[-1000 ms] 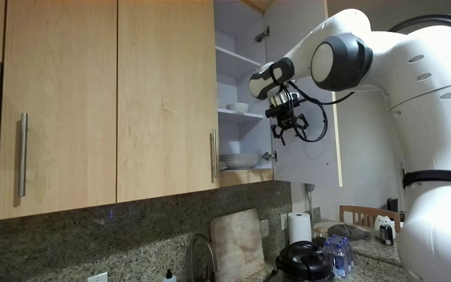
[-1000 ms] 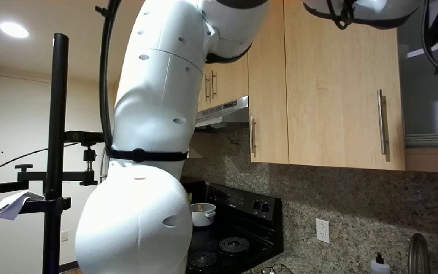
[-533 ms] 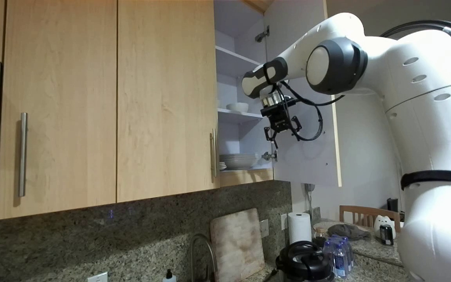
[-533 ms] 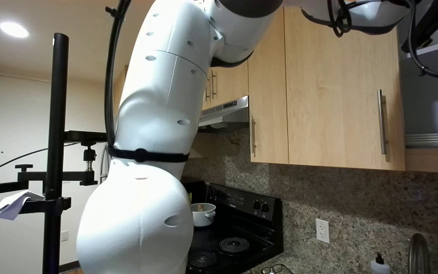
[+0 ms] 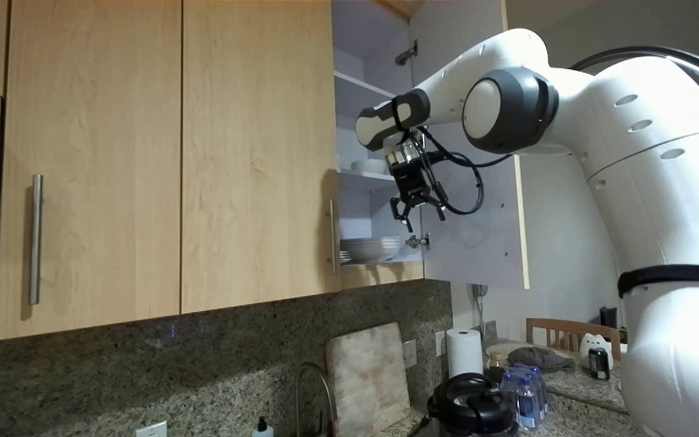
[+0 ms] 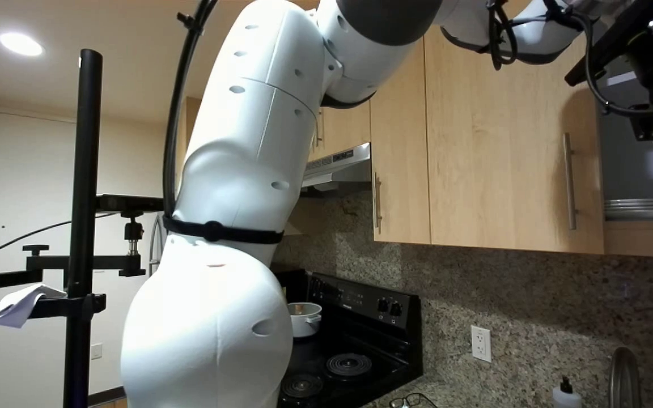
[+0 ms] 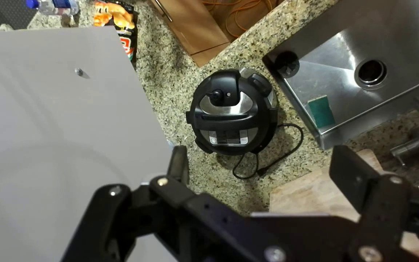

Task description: Open the right upper cabinet door

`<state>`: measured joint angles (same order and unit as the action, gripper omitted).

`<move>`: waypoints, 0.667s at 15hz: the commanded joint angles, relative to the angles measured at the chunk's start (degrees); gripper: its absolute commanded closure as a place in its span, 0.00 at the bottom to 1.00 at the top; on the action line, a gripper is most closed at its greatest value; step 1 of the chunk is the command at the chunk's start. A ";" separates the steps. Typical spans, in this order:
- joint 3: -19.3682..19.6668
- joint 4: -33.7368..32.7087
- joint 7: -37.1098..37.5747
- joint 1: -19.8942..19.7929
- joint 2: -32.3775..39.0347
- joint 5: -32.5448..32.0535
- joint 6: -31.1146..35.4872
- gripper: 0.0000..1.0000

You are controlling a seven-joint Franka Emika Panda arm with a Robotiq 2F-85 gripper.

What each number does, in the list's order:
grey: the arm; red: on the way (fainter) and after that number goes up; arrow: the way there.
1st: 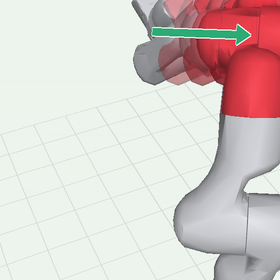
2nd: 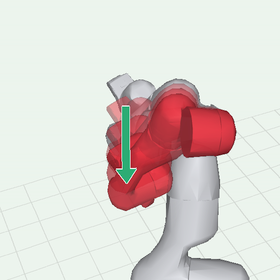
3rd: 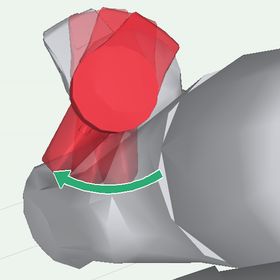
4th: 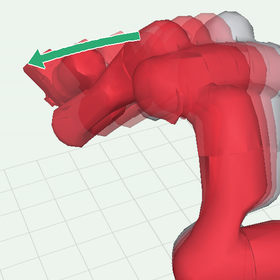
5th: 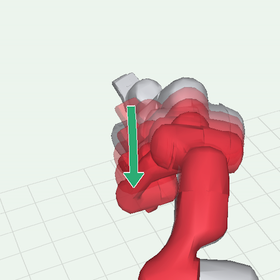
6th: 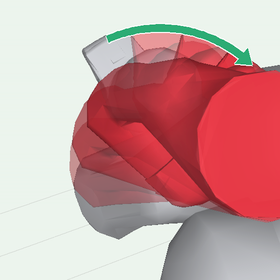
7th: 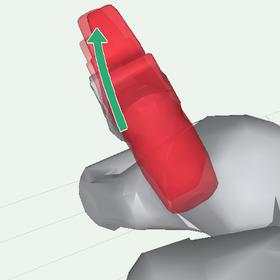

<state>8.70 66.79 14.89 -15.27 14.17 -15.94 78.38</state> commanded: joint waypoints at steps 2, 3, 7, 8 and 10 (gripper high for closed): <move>-0.87 1.69 -7.33 -0.30 -3.64 1.08 -1.33 0.00; -0.78 1.98 -8.37 -0.58 -4.06 1.70 -1.90 0.00; -0.33 4.83 -9.91 -1.34 -6.47 3.95 -4.24 0.00; -0.10 5.76 -9.59 -1.41 -7.04 4.38 -4.69 0.00; 0.29 9.53 -9.55 -1.70 -9.19 4.37 -3.24 0.00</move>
<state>8.68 69.43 6.85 -16.12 9.53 -13.23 74.00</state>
